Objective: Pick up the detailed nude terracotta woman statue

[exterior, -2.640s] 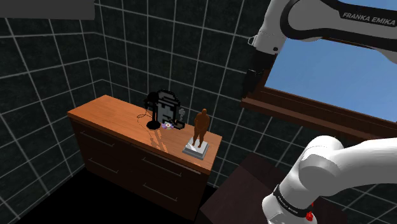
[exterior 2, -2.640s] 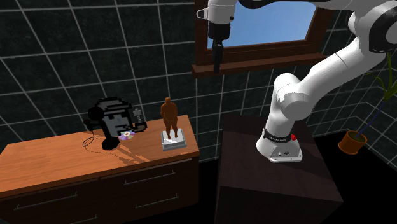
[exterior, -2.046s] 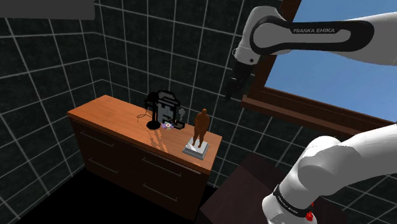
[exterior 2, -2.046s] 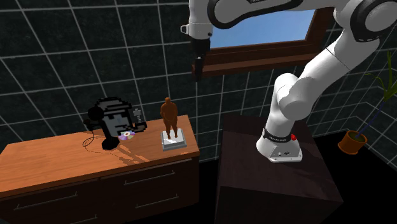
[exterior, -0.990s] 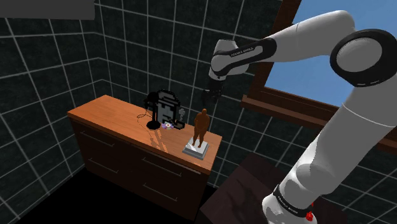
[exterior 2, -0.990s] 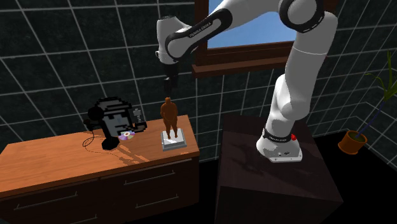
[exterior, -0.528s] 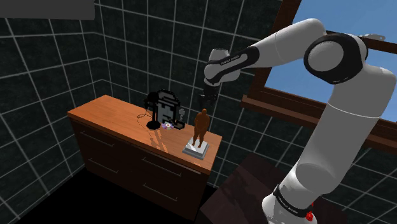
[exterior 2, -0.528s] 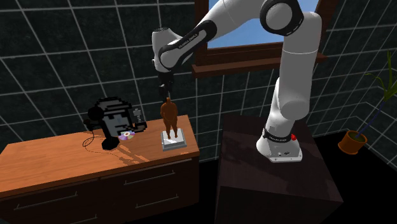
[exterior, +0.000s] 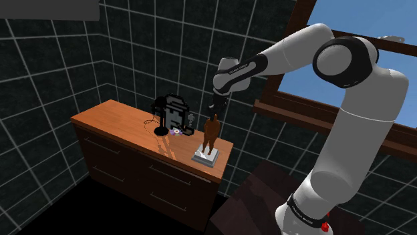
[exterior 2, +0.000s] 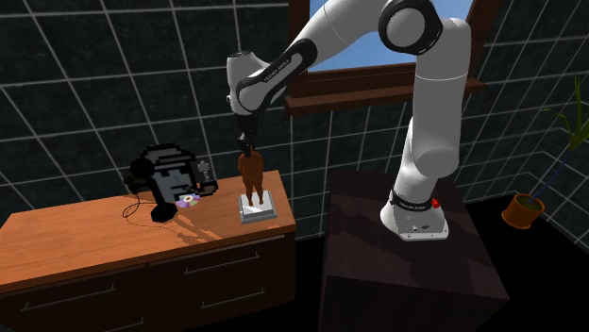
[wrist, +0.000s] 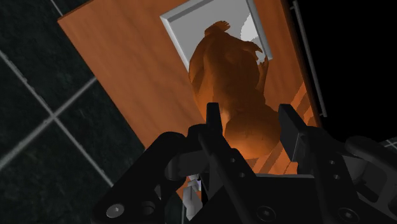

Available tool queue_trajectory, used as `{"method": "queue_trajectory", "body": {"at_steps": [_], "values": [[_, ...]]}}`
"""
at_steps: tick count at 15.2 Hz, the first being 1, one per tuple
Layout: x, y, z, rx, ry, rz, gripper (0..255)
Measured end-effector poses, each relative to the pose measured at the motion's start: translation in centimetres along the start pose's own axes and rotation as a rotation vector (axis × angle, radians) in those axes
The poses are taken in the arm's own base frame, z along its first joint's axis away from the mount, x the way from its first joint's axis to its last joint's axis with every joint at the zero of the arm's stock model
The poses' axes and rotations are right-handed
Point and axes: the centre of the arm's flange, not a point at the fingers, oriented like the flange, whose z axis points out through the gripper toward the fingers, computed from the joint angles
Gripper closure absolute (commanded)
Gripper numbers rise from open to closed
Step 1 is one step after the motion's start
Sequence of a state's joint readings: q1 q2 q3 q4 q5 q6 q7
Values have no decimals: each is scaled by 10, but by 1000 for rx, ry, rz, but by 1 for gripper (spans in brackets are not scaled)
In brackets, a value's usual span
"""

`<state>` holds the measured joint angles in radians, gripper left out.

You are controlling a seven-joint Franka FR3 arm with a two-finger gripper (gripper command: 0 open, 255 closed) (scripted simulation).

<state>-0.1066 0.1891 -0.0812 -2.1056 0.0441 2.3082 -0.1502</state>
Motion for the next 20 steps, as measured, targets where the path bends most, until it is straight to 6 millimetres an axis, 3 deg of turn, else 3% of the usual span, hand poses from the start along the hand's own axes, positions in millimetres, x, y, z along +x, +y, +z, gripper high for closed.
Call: {"method": "queue_trajectory", "body": {"at_steps": [9,20], "values": [[0,-1,-2,0,-1,0,255],[1,-1,-56,0,-2,0,255]]}}
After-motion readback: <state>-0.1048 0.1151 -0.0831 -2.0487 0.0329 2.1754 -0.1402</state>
